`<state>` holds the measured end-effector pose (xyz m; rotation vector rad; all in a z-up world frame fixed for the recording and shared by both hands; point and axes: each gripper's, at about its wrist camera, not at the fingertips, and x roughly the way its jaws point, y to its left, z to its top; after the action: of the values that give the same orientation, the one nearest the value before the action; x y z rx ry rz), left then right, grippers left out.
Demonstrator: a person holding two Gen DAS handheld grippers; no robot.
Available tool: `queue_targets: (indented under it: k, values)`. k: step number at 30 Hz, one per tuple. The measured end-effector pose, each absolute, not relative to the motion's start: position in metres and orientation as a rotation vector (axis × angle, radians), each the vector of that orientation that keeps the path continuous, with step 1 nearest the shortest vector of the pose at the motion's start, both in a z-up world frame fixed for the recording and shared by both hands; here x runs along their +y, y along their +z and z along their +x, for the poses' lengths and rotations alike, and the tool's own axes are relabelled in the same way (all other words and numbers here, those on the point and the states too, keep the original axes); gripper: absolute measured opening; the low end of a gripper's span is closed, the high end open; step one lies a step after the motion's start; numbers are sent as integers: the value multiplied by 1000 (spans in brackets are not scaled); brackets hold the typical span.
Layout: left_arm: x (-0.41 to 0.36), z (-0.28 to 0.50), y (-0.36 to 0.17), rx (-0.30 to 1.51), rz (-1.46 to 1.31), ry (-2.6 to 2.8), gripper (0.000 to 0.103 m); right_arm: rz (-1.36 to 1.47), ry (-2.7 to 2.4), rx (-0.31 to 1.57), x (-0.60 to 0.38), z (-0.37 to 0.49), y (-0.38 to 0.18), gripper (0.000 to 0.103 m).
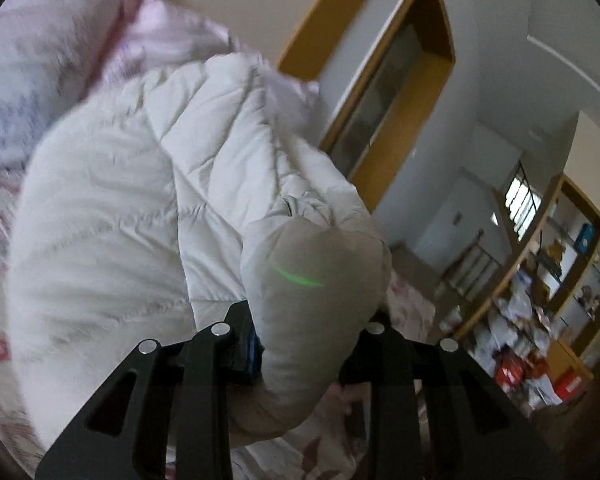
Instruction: Fold large clothes
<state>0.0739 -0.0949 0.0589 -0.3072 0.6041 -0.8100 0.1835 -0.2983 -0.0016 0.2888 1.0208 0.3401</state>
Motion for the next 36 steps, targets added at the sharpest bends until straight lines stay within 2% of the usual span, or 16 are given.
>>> queue_targets:
  k: [4,6,9,15,16,20,22,31,33,34,35,36]
  values:
    - [-104,80,49,654,-279,-808,29,333,328,988,-327,176,7,40]
    - [-111,81,45,678,-256,-800,29,331,266,955,-348,166,15,42]
    - [-126,79,36,719,-188,-775,30,328,111,914,-381,158,26,49]
    - [-144,80,24,771,-84,-735,34,492,76,808,-431,151,55,49]
    - [-147,81,23,778,-69,-725,34,512,106,789,-431,148,59,49]
    - [-157,82,19,789,5,-681,35,594,289,761,-421,155,77,62]
    - [-164,82,17,784,59,-650,35,603,351,781,-412,164,81,64]
    - [-193,74,13,755,248,-549,43,478,358,840,-371,187,92,64]
    - [-196,75,14,754,262,-543,44,455,345,838,-369,190,93,52]
    - [-195,79,14,753,265,-542,45,430,341,841,-365,191,94,32]
    - [-197,83,13,753,267,-543,46,409,333,848,-363,194,91,23]
    - [-202,84,12,751,268,-547,47,383,317,849,-361,195,90,20]
